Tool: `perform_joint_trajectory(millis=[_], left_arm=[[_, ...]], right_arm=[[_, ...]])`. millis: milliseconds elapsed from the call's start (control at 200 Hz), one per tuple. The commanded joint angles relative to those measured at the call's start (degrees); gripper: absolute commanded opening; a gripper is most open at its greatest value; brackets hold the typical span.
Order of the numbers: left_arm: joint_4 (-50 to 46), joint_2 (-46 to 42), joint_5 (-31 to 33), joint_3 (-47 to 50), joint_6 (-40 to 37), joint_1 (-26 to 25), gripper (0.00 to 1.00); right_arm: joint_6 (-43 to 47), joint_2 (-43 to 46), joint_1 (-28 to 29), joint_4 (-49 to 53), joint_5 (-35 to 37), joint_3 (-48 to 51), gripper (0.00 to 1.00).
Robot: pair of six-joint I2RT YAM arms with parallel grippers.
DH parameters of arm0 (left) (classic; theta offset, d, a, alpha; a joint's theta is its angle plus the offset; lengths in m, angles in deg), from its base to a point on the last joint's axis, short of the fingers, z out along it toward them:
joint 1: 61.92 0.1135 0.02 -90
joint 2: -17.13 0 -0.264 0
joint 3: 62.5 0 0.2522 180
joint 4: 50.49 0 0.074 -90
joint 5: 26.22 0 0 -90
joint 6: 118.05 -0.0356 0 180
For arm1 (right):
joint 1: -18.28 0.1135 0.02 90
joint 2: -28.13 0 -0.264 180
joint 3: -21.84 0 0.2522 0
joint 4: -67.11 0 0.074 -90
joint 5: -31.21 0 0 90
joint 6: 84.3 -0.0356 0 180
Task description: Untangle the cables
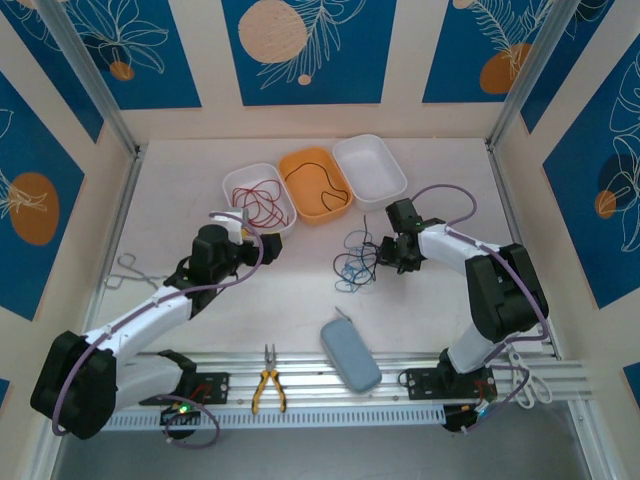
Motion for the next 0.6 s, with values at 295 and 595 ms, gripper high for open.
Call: perform_joint_trajectory(millis=[295, 595], left_arm=[[1.0, 0.3, -2.0, -0.3, 0.5, -0.5, 1.00], [2.7, 2.6, -4.2, -0.7, 1.0, -0.6, 1.00]], right_arm=[[4.8, 4.0, -0.8, -7.8, -9.2, 2.5, 0.05], [4.1, 13.4, 0.0, -7.4, -9.4, 7.2, 0.00]])
